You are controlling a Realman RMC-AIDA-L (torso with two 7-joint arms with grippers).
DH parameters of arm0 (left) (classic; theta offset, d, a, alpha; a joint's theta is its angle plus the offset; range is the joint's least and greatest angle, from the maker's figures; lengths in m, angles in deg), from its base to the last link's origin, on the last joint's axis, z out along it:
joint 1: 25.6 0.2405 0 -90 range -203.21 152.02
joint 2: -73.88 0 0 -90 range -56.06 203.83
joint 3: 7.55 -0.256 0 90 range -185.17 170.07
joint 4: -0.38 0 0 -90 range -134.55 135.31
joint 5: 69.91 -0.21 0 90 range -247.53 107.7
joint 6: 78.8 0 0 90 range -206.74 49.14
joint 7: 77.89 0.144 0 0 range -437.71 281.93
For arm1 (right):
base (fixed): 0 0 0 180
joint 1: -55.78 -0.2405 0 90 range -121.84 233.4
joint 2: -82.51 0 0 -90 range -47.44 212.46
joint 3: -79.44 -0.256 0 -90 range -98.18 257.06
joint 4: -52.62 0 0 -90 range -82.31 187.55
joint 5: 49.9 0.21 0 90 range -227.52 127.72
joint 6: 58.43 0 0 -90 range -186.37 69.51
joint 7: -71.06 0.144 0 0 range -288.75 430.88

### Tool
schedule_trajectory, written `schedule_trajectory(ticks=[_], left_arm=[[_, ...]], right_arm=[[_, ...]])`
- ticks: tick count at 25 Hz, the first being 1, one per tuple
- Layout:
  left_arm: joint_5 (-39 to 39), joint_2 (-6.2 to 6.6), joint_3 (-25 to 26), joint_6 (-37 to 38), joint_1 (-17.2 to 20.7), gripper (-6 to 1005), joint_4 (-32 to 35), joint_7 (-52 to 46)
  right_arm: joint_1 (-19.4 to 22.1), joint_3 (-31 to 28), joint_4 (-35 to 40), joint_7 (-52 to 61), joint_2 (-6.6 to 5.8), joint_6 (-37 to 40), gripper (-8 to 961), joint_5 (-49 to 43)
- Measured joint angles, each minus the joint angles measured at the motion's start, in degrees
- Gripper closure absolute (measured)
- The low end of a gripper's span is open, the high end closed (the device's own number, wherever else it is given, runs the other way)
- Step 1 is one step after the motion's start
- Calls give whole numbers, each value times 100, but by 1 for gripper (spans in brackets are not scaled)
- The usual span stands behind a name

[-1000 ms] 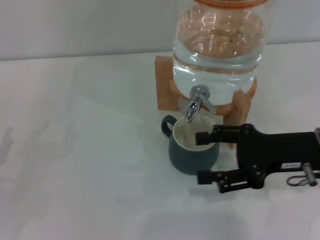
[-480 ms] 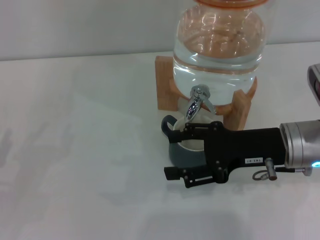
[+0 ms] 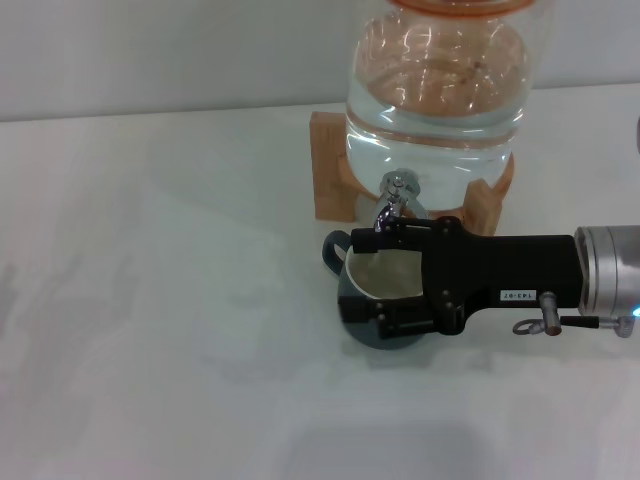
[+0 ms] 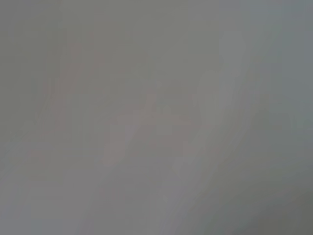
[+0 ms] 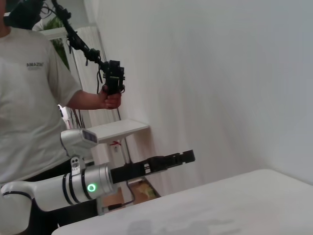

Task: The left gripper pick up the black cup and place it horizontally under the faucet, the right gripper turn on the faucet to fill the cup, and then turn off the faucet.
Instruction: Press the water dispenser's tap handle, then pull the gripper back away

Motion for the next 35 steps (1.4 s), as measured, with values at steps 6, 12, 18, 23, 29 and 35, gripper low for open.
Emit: schedule_trajectory(ticks=[6, 12, 18, 23, 29, 35], left_arm=[[25, 0, 0, 5, -20, 484, 0, 0], [30, 6, 0, 10, -35, 484, 0, 0], [31, 9, 0, 13, -39, 484, 0, 10], [31, 9, 0, 17, -45, 485, -11, 89], [31, 9, 0, 25, -43, 484, -50, 143], [94, 9, 0, 25, -31, 484, -52, 145]], right_arm=[[66, -141, -8, 26, -11, 3, 115, -61], [150, -374, -2, 29, -24, 0, 115, -188], [158, -507, -42, 39, -27, 1, 115, -244], [161, -580, -57, 27, -25, 37, 115, -262], [146, -582, -64, 45, -20, 69, 115, -258], [148, -555, -59, 44, -19, -11, 115, -240]])
